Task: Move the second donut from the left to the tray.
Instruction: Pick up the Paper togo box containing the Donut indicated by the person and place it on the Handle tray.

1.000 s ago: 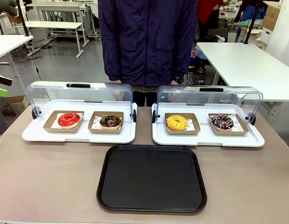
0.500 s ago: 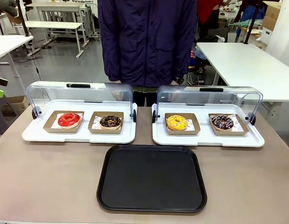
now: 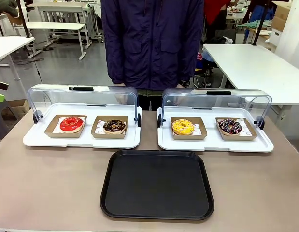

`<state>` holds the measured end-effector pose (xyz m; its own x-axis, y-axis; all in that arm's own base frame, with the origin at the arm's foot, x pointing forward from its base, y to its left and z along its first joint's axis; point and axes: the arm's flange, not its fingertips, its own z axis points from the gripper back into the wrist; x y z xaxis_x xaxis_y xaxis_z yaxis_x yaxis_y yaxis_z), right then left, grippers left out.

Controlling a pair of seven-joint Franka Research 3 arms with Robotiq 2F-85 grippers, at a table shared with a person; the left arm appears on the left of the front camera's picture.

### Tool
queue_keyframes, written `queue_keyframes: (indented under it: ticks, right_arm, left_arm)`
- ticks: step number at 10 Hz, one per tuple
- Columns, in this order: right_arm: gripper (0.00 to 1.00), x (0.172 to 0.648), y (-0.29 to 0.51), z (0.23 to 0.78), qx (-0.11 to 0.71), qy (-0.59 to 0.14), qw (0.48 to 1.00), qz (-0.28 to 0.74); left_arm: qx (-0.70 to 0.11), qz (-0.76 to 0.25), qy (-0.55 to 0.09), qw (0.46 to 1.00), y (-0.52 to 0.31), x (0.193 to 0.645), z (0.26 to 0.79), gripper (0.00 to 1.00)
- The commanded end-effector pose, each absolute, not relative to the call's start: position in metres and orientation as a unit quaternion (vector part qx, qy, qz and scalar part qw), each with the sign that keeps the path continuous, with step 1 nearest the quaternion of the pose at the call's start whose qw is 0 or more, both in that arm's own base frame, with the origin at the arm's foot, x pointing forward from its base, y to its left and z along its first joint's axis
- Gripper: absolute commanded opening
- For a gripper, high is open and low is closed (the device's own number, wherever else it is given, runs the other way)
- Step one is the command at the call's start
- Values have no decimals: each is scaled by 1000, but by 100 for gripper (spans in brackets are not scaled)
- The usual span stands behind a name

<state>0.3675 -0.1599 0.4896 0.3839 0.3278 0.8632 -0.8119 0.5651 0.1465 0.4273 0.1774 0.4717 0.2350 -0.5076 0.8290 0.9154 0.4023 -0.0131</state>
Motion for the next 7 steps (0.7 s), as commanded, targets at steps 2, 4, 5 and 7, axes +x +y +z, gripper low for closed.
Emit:
queue_keyframes:
  ticks: [2, 4, 5, 7]
  right_arm:
    - [100, 371, -162, 491, 291, -435, 767, 372]
    - [100, 371, -162, 491, 291, -435, 767, 372]
    - [100, 371, -162, 491, 291, -435, 767, 372]
    - [100, 371, -162, 491, 291, -435, 767, 372]
  left_arm:
    - [-266, -480, -396, 736, 178, 427, 472, 100]
    - [-266, -480, -396, 736, 178, 427, 472, 100]
    - [-266, -480, -396, 736, 178, 427, 472, 100]
    - [-266, -480, -396, 736, 178, 427, 472, 100]
